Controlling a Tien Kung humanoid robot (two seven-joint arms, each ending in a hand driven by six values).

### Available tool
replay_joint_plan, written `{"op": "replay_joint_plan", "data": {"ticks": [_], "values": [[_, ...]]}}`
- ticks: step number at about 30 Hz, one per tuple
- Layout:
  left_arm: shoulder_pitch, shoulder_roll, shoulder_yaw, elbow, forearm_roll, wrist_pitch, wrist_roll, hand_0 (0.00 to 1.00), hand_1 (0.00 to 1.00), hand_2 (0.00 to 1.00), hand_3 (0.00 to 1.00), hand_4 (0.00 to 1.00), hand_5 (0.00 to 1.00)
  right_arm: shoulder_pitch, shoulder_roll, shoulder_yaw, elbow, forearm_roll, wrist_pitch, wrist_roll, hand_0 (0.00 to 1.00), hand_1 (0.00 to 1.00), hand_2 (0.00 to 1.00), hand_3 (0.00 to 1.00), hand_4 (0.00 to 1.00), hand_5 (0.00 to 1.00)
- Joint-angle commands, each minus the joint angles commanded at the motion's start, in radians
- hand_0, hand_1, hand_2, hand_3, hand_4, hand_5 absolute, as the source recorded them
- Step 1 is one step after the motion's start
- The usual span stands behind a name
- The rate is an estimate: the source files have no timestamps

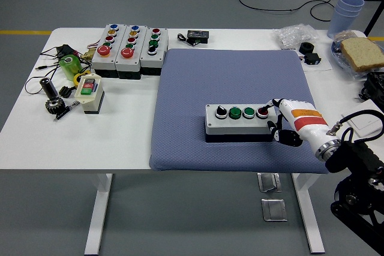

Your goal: Pick up the button,place it on the desk,press the button,press the button

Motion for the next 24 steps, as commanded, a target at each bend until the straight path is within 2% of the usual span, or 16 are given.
{"op": "replay_joint_plan", "data": {"ticks": [13, 15, 24], "values": [[0.009, -0.002, -0.002, 0.000, 0.012, -0.003, 0.001, 0.653, 0.639, 0.658, 0.558, 0.326, 0.847, -0.005, -0.002, -0.010, -0.004, -0.006, 0.036, -0.014, 0.157, 0.002, 0.222, 0.640, 0.598, 0.002], [0.010, -0.003, -0.001, 0.000, 0.013, -0.003, 0.001, 0.653, 0.639, 0.659, 0.558, 0.329, 0.853, -0.005, -0.004, -0.005, -0.001, -0.008, 0.032, -0.013, 0.159, 0.002, 0.224, 0.639, 0.574, 0.002], [0.014, -0.003, 0.000, 0.000, 0.017, -0.004, 0.001, 0.653, 0.640, 0.659, 0.558, 0.326, 0.847, 0.003, -0.002, 0.017, 0.042, -0.023, 0.000, -0.005, 0.158, 0.002, 0.223, 0.638, 0.583, 0.002]]}}
